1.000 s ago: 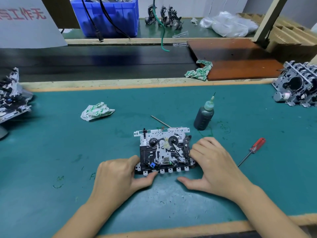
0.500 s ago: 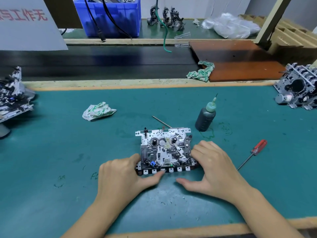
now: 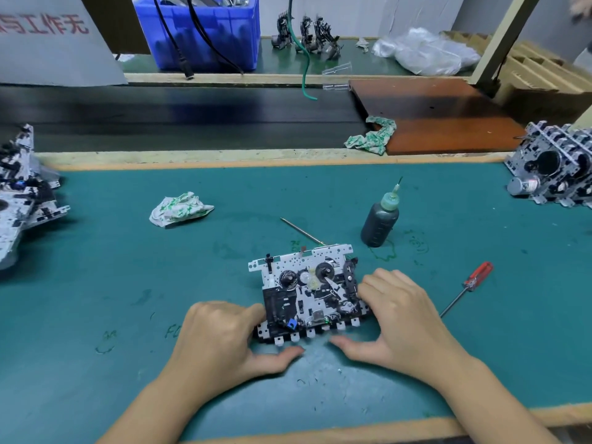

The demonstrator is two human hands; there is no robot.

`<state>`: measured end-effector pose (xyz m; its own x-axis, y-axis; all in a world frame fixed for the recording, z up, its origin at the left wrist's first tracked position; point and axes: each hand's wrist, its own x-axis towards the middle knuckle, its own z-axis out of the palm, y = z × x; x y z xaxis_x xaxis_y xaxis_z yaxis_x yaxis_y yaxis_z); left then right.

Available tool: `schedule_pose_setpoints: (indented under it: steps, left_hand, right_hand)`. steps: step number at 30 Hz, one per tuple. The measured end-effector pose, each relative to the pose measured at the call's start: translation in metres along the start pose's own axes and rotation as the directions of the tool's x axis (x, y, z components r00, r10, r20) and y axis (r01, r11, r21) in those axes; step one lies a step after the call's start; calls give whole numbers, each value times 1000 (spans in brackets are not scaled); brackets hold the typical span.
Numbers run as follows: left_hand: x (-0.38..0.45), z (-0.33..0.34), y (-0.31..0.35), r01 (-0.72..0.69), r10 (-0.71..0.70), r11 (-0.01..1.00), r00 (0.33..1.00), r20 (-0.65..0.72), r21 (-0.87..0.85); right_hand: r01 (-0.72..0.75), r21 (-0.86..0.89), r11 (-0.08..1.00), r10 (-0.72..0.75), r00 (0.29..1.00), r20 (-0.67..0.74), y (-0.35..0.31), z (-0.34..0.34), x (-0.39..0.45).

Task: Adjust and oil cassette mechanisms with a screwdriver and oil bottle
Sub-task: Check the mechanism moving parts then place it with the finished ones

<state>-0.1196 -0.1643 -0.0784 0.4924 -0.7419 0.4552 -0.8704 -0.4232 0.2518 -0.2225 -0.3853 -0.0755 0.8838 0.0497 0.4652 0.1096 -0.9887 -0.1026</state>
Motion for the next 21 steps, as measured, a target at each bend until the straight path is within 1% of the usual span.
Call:
schedule_pose_setpoints:
  steps: [2,5,9,12,15,18,21]
  left_hand:
    - [-1,-1,0,-7,7,1000,1000,-7,16]
    - [1,-2,-1,-13,15,999,998,-54,40]
    - [3,-1,-1,67,-60,995,994,-93,77]
    - [3,0,-2,44,-36,995,996,-86,93]
    - [5,-2,0,27,-22,995,998,-52,96]
    - [7,-2,8,111,-108,990,993,-45,89]
    - [7,2,11,231,-226,969,972,-66,92]
  right_hand:
    - [32,-4,999,-32,999,15,3,-2,1]
    - [35,-3,999,-35,999,19,3,-2,2]
    - [38,94,995,-43,997,57,3,-5,3]
    - [28,138,990,-38,997,71,3,-7,2]
    - [-3,139,990,-5,998,58,2,-4,1]
    - [-35,127,991,31,999,33,0,-1,2]
    - [-18,158,987,11,999,43,-1,-2,2]
